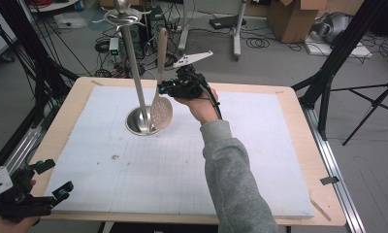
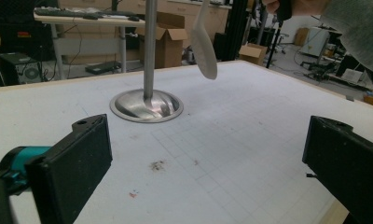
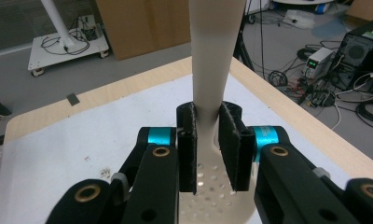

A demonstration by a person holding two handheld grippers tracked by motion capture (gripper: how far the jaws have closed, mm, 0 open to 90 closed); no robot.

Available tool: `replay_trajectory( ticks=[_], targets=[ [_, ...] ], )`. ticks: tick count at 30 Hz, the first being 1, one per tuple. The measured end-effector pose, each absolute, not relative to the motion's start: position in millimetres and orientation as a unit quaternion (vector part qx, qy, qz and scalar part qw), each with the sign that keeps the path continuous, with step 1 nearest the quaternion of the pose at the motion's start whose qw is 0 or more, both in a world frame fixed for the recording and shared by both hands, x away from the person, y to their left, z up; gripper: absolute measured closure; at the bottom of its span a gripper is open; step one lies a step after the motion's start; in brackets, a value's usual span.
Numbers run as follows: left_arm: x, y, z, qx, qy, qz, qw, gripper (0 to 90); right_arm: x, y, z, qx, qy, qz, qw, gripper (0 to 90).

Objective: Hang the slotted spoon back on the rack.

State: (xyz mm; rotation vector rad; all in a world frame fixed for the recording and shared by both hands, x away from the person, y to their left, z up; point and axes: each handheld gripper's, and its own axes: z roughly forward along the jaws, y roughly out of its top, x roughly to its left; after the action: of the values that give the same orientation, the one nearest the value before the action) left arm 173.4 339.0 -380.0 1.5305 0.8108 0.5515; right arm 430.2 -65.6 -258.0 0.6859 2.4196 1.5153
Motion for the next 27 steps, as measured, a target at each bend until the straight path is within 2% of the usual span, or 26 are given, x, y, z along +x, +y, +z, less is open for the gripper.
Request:
replay_trajectory(
  ticks=[27],
  targets=[
    [173.1, 339.2, -380.6, 0.665, 0.353, 0.235, 0.615, 1.7, 431.8, -53.9, -251.0, 0.235, 0.832, 0.493, 0.098, 78.0]
  ],
)
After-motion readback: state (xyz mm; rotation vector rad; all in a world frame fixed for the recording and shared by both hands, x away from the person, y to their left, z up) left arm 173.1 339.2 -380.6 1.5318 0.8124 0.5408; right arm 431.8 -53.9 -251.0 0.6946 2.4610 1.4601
